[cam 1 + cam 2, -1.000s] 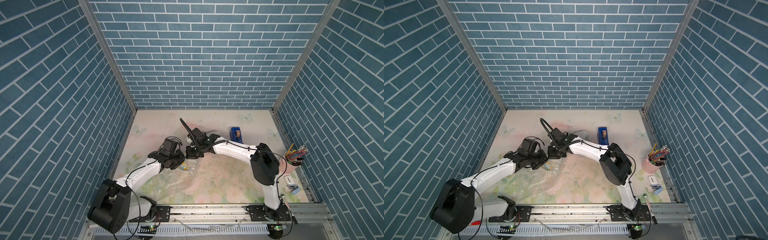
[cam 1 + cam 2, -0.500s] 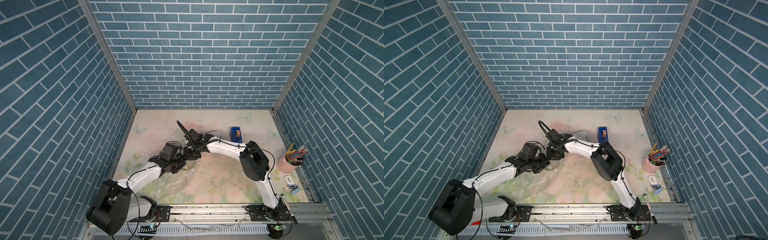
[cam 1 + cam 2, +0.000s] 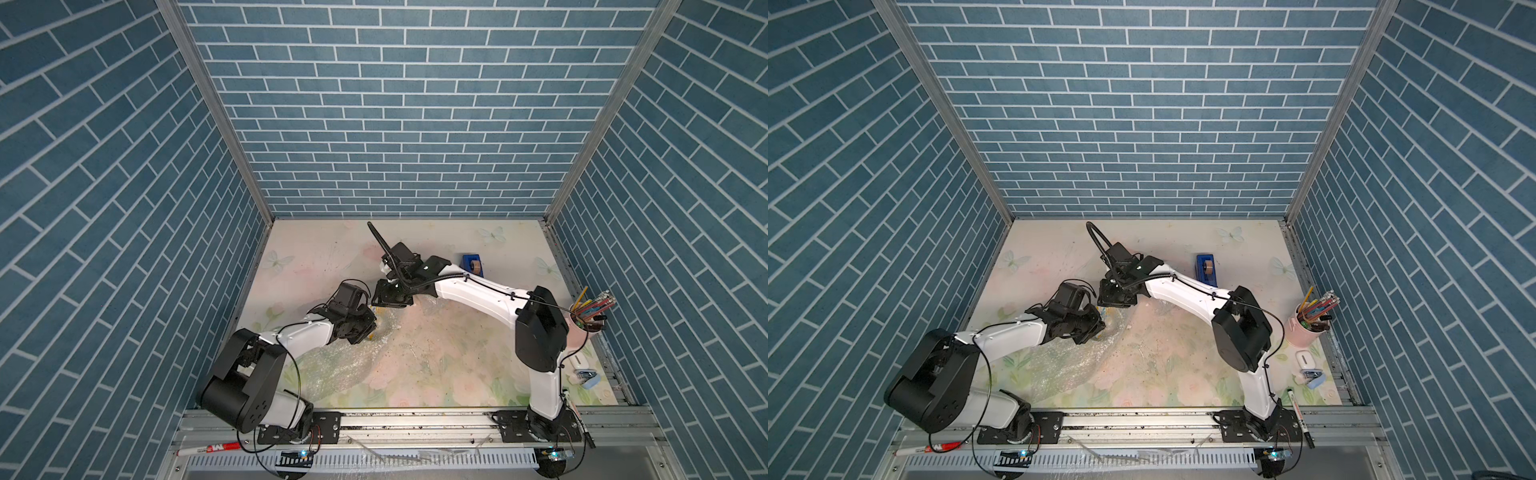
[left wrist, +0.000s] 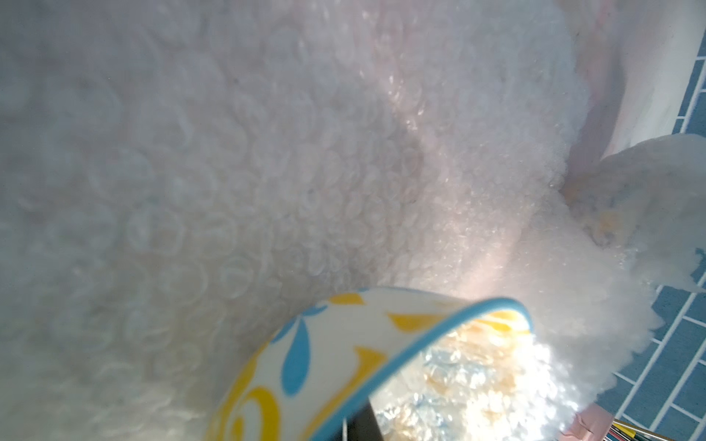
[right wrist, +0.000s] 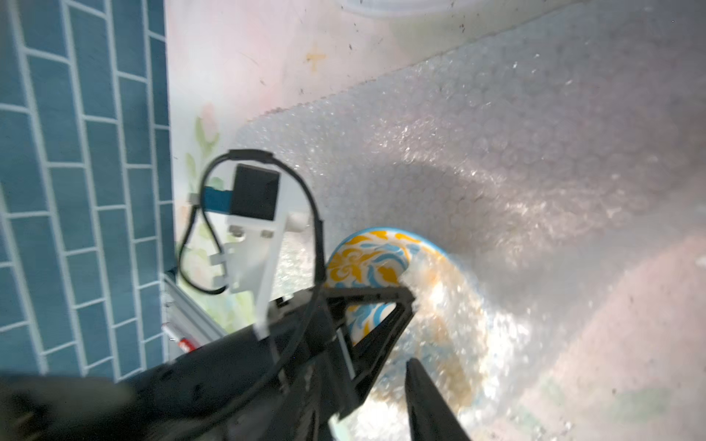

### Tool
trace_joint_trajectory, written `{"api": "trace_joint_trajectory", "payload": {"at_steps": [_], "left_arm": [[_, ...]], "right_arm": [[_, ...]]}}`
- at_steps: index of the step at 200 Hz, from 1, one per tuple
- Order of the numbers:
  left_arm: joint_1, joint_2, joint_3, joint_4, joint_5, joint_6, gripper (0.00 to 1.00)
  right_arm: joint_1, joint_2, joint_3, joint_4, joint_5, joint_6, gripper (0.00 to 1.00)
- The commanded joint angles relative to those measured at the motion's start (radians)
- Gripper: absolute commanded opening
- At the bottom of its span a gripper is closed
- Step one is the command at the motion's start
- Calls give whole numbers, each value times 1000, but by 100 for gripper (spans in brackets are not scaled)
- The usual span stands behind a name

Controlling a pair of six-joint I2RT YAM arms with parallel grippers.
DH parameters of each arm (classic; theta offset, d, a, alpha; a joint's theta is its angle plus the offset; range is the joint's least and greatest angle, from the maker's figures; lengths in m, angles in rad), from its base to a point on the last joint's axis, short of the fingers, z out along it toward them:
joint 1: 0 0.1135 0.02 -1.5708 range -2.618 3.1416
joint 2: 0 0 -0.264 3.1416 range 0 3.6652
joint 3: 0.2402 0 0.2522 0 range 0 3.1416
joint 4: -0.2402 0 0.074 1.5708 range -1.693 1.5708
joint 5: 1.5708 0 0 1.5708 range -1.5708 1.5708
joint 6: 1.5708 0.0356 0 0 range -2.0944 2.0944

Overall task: Wrap bowls in bubble wrap
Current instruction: Wrap the bowl in bubble wrap.

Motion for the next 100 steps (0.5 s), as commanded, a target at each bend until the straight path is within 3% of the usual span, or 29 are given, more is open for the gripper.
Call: {"api": "trace_joint_trajectory", "payload": {"at_steps": [1,11,47,89,100], "left_arm": [[2,-15,27,-31,-16,19,9],[2,-19,31,-33,-15,19,9],[2,-51,49,-64,-29,26,9],[13,-89,68,-126,-45,55,13],[30,-110,77,-168,-58,75,17]], "right_arm": [[-3,4,-47,-32,19,8,23],[1,30,-53,-27,3,9,15],[16,132,-17,-26,17,13,0],[15,224,22,-28,-4,16,0],[15,236,24,-31,-6,17,0]]}}
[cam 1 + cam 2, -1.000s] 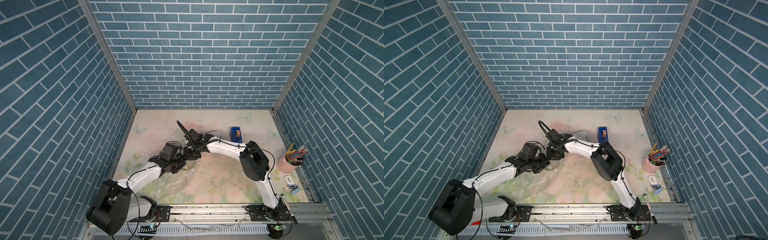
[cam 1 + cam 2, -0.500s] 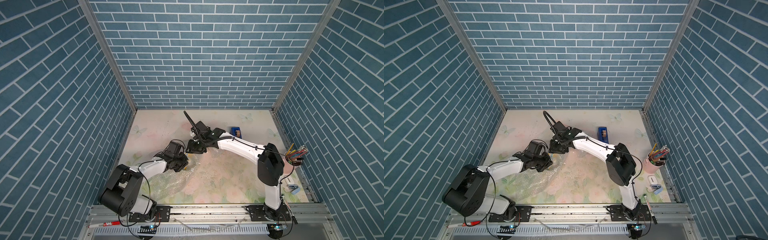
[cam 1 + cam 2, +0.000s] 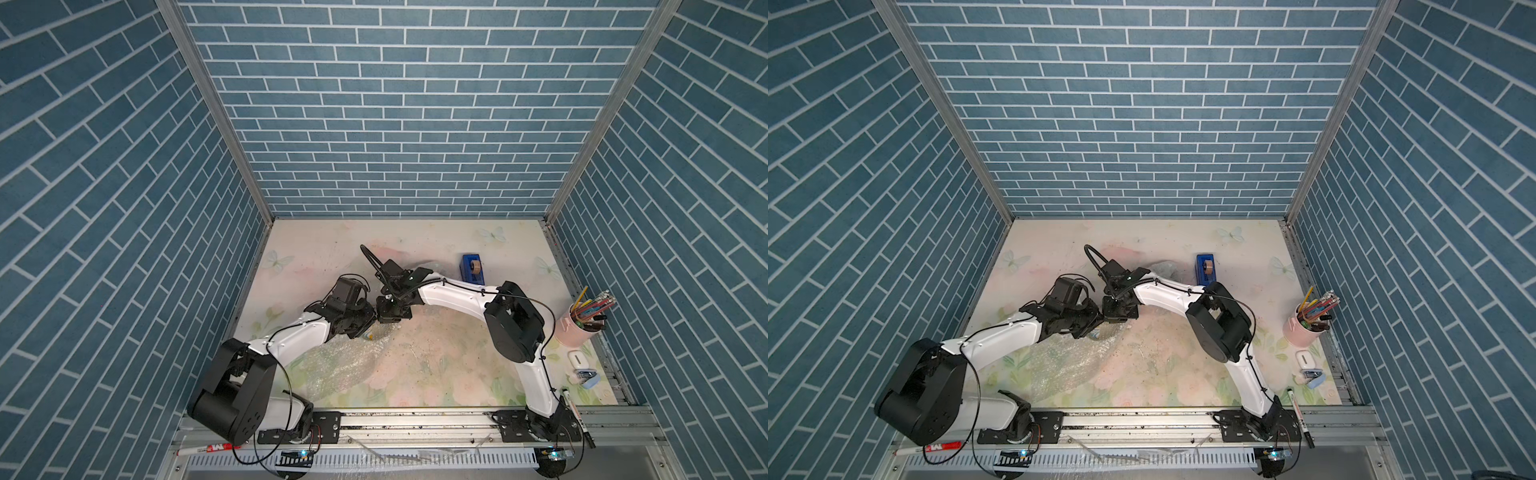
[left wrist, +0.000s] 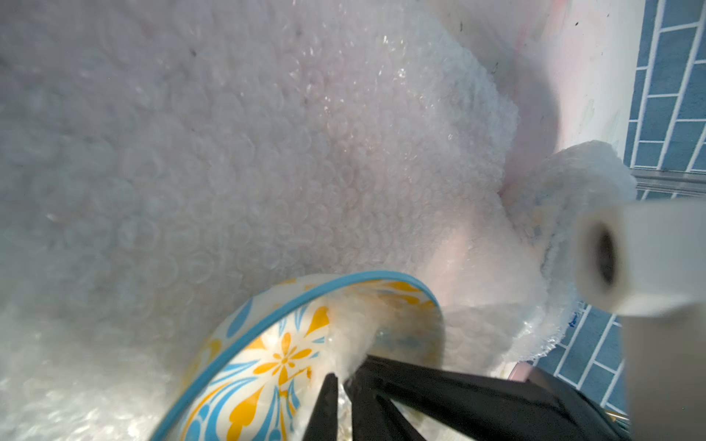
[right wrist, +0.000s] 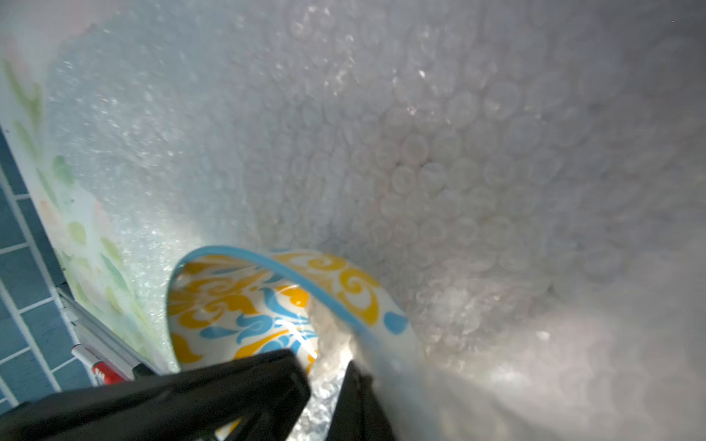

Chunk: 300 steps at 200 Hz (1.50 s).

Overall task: Wrap bowls in bubble wrap
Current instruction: Wrap the bowl in bubble wrap.

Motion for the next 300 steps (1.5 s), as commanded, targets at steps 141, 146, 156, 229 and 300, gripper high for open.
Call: {"api": "trace_joint_trajectory", "payload": {"at_steps": [141,146,156,229,300], "left_arm": [[658,-33,112,-371,-186,360,76],[660,-12,118,-356,-189,362,75],[662,25,133,-333,-190,363,74],[628,212,160,-235,-63,347,49],[561,53,67,-166,65,248,0]], "right_arm": [[8,81,54,-50,-2,-2,0],[9,81,59,-53,-2,-3,0],[10,82,64,-57,-3,-5,0],[16,94,77,-64,-1,-2,0],[15,95,66,-53,-11,5,0]]}}
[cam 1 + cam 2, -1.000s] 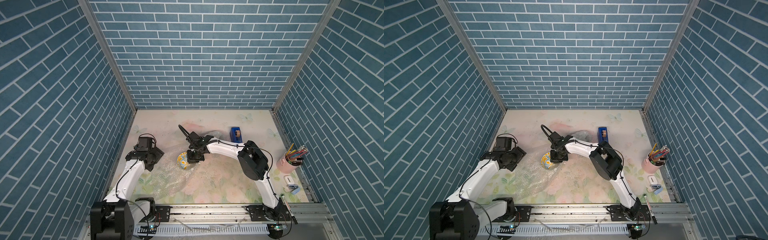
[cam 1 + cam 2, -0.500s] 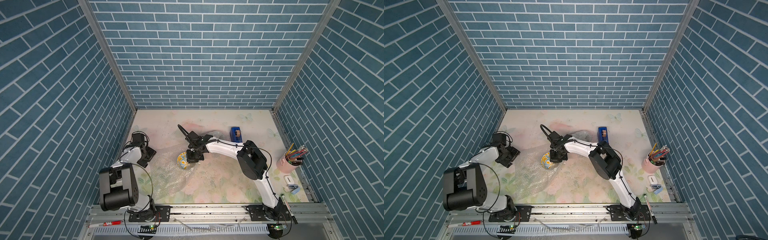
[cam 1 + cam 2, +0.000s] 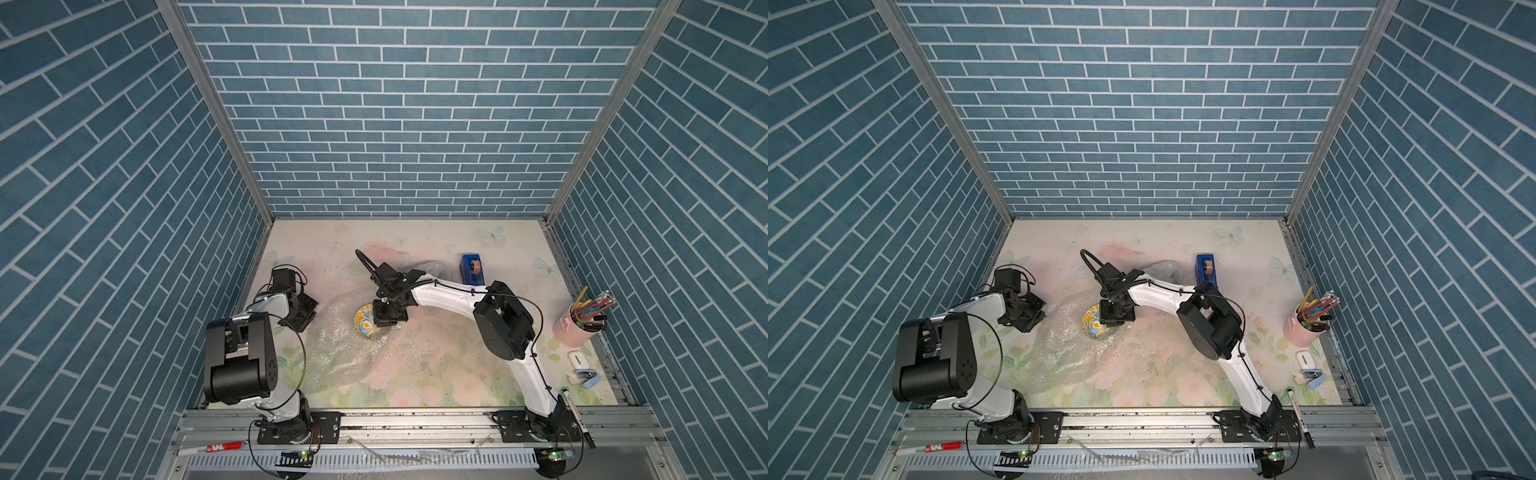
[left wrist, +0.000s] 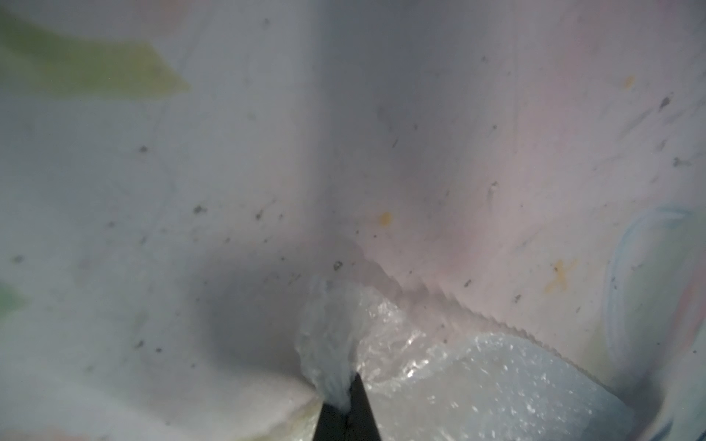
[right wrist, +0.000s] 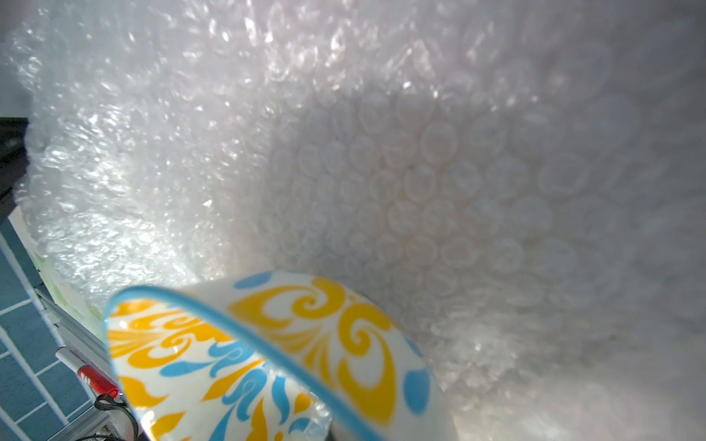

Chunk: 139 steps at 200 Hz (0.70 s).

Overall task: Wrap bowls in bubble wrap
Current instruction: Wrap the bowl in bubble wrap.

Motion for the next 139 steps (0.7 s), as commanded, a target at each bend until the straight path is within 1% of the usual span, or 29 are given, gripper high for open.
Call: {"api": "trace_joint_trajectory", "payload": {"at_steps": [1,13,30,45,64,75,91,96,103,127,130,139], "left_arm": [[-55,-130,-28,25,92,-67,0],[-105,-230,-10,35,107,-88,0],[-213,-355,26,9,62,-97,0],[-290,-408,29,-19,42,-116,0],[-368,-448,-48,35,57,-182,0],[-413,-448,-115,93,60,-222,0],[-479,-411,-166,149,53,-245,0],[-498,-394,-175,163,53,-244,0],[-522,-370,-188,184,52,-282,0],[-591,-298,-221,325,69,-337,0],[-600,-291,-221,348,71,-340,0],[-616,-278,-217,387,76,-344,0]], "right_arm": [[2,28,9,-29,7,6,0],[1,28,10,-28,5,6,0],[-1,20,-6,-12,1,16,0],[-5,9,-25,12,-11,27,0],[-13,-3,-57,61,-39,54,0],[-17,-9,-77,97,-61,72,0],[-22,-14,-95,121,-75,88,0],[-23,-14,-95,122,-74,89,0],[-23,-15,-98,124,-75,92,0],[-26,-15,-123,151,-76,114,0],[-26,-43,-131,153,-74,117,0],[-29,-58,-141,161,-68,124,0]]}}
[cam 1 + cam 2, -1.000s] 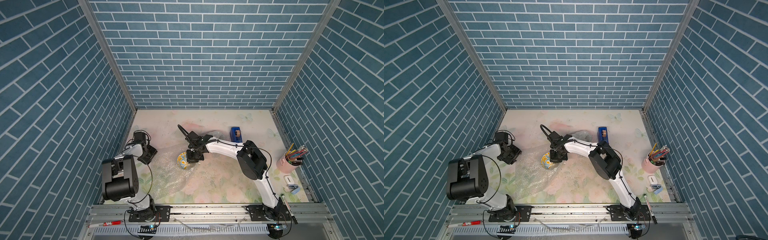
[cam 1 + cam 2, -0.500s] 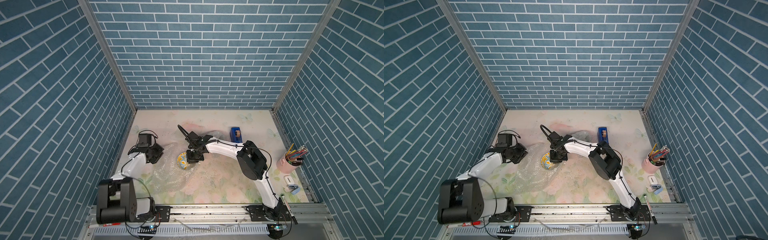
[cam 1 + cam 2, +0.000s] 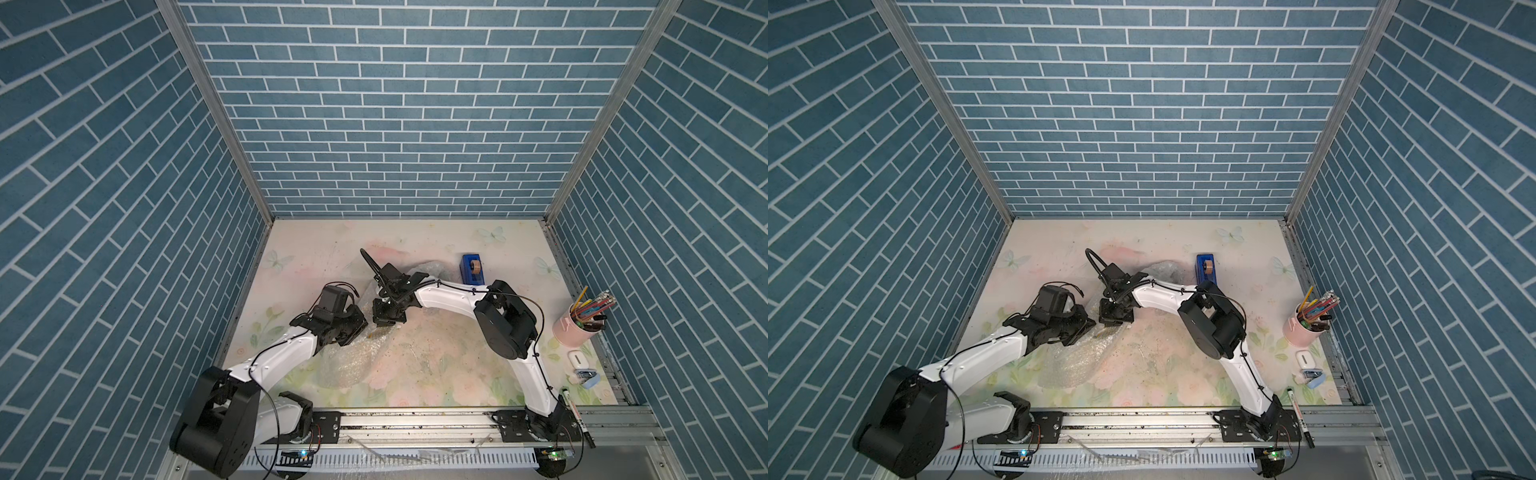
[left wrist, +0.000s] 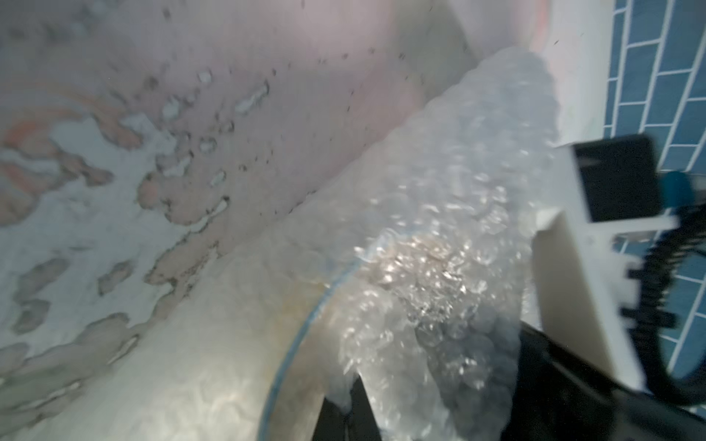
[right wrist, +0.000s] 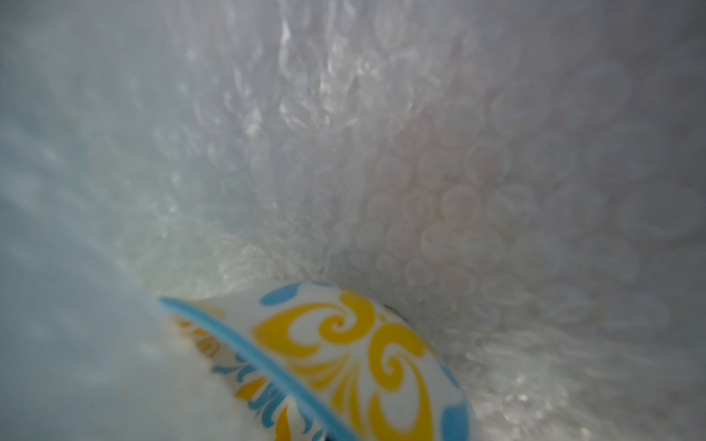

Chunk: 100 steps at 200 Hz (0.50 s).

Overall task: Wrap bowls in bubble wrap
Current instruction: Wrap the bowl in bubble wrap.

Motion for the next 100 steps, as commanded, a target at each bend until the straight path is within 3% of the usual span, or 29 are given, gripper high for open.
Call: {"api": "trace_joint_trajectory", "payload": {"at_steps": [1,58,100], "left_arm": [[-48,30,6,172,16,-59,0],[-62,54,51,-15,-69,-9,0],[-62,146,41,44,-23,-5,0]], "right_arm": [[-8,-38,-50,4,23,63,0],[-49,-246,-154,29,116,79,0],[-62,-297,-154,-17,131,55,0]]}}
